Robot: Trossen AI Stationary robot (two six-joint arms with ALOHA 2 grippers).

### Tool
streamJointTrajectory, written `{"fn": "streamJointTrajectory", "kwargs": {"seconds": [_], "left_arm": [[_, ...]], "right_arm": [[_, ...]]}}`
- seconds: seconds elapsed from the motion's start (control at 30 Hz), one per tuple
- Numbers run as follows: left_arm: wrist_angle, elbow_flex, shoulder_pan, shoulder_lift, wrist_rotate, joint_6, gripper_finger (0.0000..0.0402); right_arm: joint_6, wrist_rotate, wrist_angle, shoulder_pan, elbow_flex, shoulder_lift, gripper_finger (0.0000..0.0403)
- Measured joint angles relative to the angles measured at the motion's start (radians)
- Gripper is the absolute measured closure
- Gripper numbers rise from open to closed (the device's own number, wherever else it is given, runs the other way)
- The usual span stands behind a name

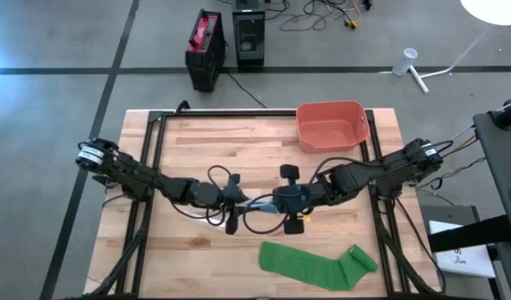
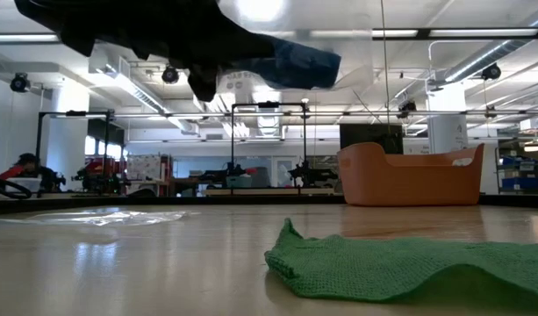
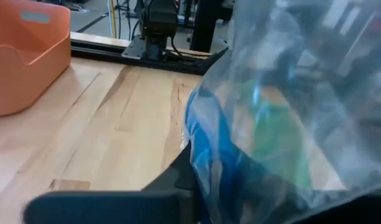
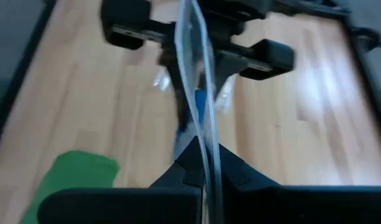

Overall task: Roll bandage
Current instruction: Put the rolled blue bandage into the transparent zip bag

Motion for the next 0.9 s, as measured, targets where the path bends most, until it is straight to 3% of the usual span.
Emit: {"fn": "streamJointTrajectory", "kwargs": {"seconds": [0.23, 0.3, 0.4, 0.47, 0.53, 0.67, 0.73, 0.8, 0.9], "left_arm": [[-0.159, -0.001, 0.0, -0.108, 0.001, 0.033, 0.0193], [-0.234, -0.001, -0.002, -0.163, 0.001, 0.031, 0.0152], [-0.327, -0.002, -0.009, -0.23, -0.001, 0.021, 0.0116], [-0.349, -0.003, -0.016, -0.257, 0.0, 0.018, 0.0106], [-0.351, -0.003, -0.018, -0.276, -0.001, 0.018, 0.0106], [-0.357, -0.003, -0.018, -0.282, -0.001, 0.018, 0.0117], [-0.355, -0.003, -0.02, -0.279, -0.003, 0.018, 0.0126], [-0.361, -0.003, -0.028, -0.275, -0.002, 0.016, 0.0134], [-0.355, -0.004, -0.041, -0.264, -0.001, 0.015, 0.0146]], "right_arm": [[0.006, 0.168, -0.053, 0.0, 0.0, -0.068, 0.0403], [0.034, 0.305, -0.149, 0.0, 0.001, -0.101, 0.0403], [0.231, 0.571, -0.353, 0.0, 0.001, -0.145, 0.0403], [0.402, 0.644, -0.42, -0.004, 0.001, -0.159, 0.0403], [0.437, 0.548, -0.388, -0.002, 0.002, -0.158, 0.0403], [0.186, 0.042, -0.134, 0.035, -0.012, -0.122, 0.0403], [0.07, -0.139, -0.055, 0.055, -0.012, -0.103, 0.0403], [0.047, -0.144, -0.062, 0.062, -0.012, -0.096, 0.0403], [0.137, 0.069, -0.159, 0.053, -0.015, -0.097, 0.0403]]}}
